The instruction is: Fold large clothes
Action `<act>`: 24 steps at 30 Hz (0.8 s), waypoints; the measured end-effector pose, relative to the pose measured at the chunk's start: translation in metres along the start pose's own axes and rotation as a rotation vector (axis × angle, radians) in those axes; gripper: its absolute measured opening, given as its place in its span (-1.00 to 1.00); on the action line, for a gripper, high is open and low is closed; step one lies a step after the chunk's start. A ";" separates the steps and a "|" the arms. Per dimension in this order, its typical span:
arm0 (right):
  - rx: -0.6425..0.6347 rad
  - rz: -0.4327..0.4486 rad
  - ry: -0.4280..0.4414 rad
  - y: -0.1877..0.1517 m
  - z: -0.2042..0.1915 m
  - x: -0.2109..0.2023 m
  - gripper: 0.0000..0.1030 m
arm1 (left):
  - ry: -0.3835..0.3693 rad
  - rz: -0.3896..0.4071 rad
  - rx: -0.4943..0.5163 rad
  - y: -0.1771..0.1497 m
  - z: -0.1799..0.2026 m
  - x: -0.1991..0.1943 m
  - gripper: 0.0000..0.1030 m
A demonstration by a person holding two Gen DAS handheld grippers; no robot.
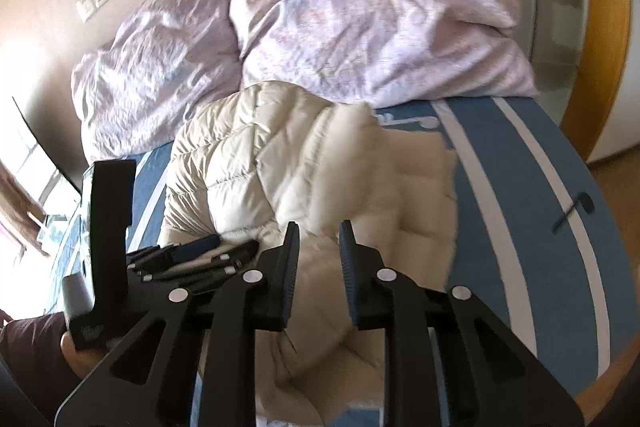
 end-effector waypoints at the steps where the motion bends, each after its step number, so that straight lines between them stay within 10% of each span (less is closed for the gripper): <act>1: -0.005 -0.009 0.000 0.001 -0.002 0.005 -0.64 | 0.000 0.001 -0.002 0.000 -0.001 0.000 0.01; 24: 0.037 -0.213 -0.126 -0.032 0.035 0.075 -0.99 | -0.014 0.002 -0.002 0.002 0.004 -0.001 0.00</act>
Point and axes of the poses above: each gripper's, at about its wrist camera, not at the fingertips, and x roughly the way its jaws point, z to its right, y to its top, the point moved 3 cm from there along x, roughly the way its jaws point, and after that the axes turned 1 degree about y, right-handed, at the moved point
